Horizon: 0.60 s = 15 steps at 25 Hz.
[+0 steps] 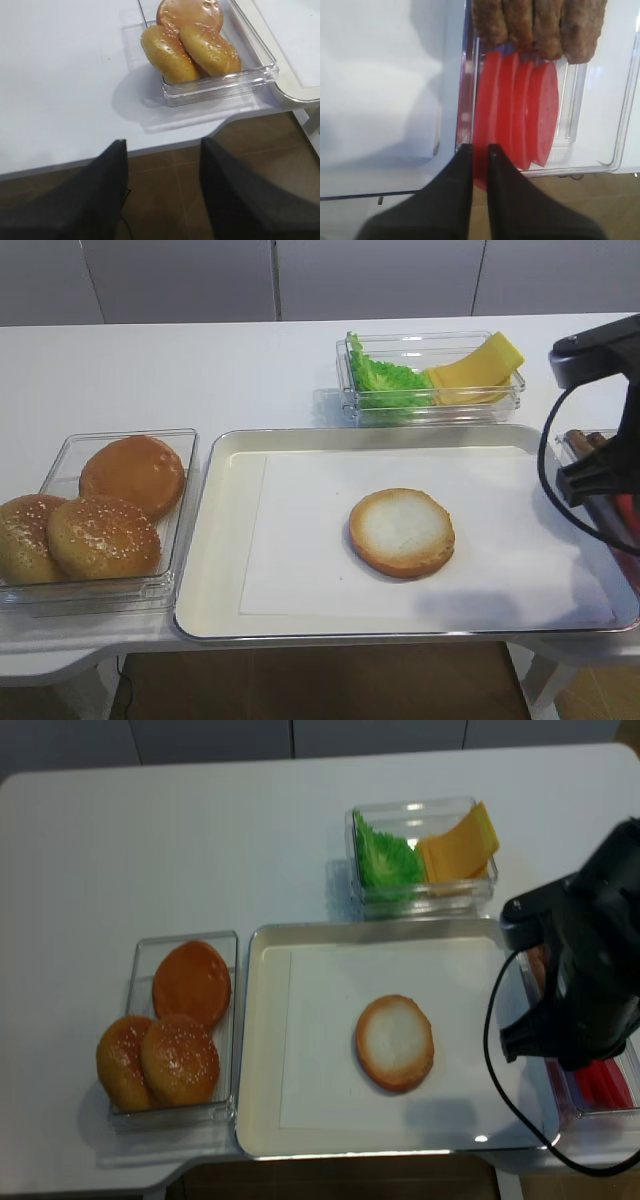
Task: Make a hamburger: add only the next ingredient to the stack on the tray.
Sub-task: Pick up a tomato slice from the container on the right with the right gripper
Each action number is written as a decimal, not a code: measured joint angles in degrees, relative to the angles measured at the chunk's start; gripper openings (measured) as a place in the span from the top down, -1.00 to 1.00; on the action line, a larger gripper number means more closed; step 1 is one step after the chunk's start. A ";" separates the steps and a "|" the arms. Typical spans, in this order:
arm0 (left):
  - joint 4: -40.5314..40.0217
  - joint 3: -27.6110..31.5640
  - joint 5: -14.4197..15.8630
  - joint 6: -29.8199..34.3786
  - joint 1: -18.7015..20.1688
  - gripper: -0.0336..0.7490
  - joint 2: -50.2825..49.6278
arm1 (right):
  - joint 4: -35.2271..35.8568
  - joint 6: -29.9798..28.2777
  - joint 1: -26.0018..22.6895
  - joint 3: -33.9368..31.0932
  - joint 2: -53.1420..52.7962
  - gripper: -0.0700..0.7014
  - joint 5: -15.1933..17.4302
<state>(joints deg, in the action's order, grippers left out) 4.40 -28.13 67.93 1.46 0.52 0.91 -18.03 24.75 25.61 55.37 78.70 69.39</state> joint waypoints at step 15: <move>0.00 0.00 0.00 0.00 0.00 0.02 0.00 | 5.22 -2.32 0.00 0.00 -9.90 0.69 0.94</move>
<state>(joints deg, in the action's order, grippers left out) 4.40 -28.13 67.93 1.46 0.52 0.91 -12.81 22.42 25.61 55.37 68.80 70.33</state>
